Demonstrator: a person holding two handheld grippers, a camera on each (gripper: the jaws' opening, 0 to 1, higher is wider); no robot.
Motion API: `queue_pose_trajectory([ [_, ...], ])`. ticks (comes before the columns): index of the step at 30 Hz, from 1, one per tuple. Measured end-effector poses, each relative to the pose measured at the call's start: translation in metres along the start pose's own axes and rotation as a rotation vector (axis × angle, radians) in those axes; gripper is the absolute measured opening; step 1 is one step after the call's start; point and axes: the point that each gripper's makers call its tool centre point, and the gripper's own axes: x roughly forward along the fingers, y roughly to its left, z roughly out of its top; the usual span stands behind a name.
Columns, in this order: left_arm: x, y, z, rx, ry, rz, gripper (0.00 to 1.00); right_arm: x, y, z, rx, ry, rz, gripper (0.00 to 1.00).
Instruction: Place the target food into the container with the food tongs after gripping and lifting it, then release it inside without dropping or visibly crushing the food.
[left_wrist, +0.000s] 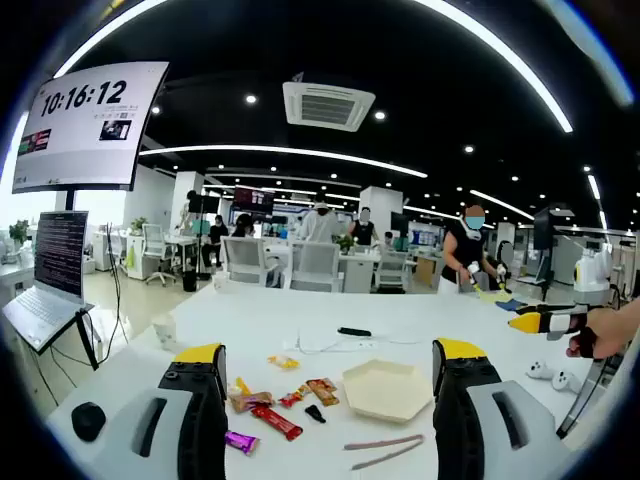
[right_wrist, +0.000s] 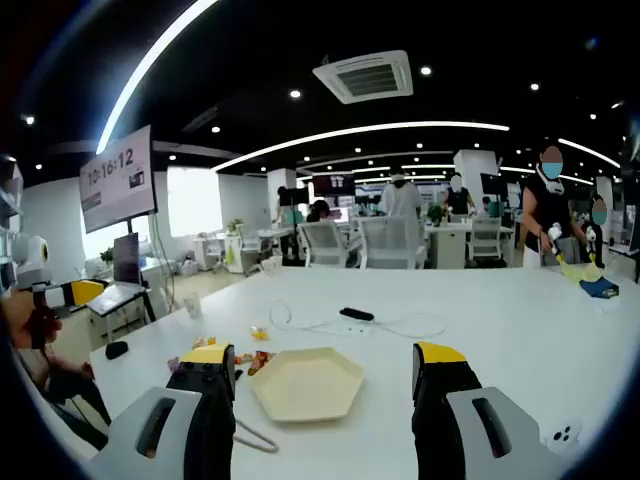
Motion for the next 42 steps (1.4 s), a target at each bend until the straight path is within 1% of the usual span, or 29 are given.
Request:
queue_pose_trajectory([
  [2, -0.001, 0.001, -0.003, -0.002, 0.009, 0.002, 0.85, 0.000, 0.000, -0.004, 0.008, 0.010, -0.004, 0.73],
  [5, -0.001, 0.000, -0.005, -0.006, 0.014, 0.001, 0.85, -0.002, 0.000, -0.005, 0.015, 0.010, -0.007, 0.73],
  [10, 0.007, -0.003, -0.006, -0.010, 0.016, -0.013, 0.84, -0.004, -0.001, -0.010, 0.011, 0.023, -0.008, 0.73],
  [13, 0.011, -0.007, -0.008, -0.014, 0.016, -0.022, 0.84, -0.005, -0.004, -0.023, 0.006, 0.070, -0.009, 0.73],
  [14, 0.012, -0.009, -0.008, -0.020, 0.014, -0.025, 0.84, -0.004, -0.005, -0.023, -0.002, 0.070, -0.010, 0.73],
  [17, 0.014, -0.016, -0.009, -0.032, 0.017, -0.050, 0.82, -0.005, -0.009, -0.021, -0.006, 0.067, -0.024, 0.73],
  [20, 0.018, -0.023, -0.013, -0.021, 0.036, -0.078, 0.82, -0.005, -0.013, -0.016, -0.001, 0.051, -0.039, 0.72],
  [22, 0.022, -0.026, -0.013, -0.015, 0.039, -0.094, 0.82, -0.006, -0.014, -0.015, 0.004, 0.043, -0.046, 0.72],
  [28, 0.031, -0.032, -0.010, -0.006, 0.039, -0.113, 0.80, -0.009, -0.016, -0.018, 0.012, 0.044, -0.054, 0.72],
  [30, 0.034, -0.038, -0.008, -0.016, 0.037, -0.135, 0.78, -0.011, -0.018, -0.019, 0.006, 0.047, -0.066, 0.69],
  [33, 0.036, -0.046, -0.006, 0.002, 0.034, -0.153, 0.78, -0.013, -0.020, -0.011, -0.020, 0.024, -0.080, 0.65],
  [37, 0.037, -0.050, -0.009, 0.003, 0.037, -0.163, 0.78, -0.008, -0.020, -0.008, -0.017, 0.017, -0.078, 0.65],
  [39, 0.037, -0.050, -0.009, 0.001, 0.036, -0.170, 0.77, -0.007, -0.019, -0.007, -0.019, 0.013, -0.075, 0.64],
  [42, 0.035, -0.047, -0.011, -0.002, 0.037, -0.164, 0.77, -0.005, -0.017, -0.008, -0.021, 0.015, -0.067, 0.64],
])
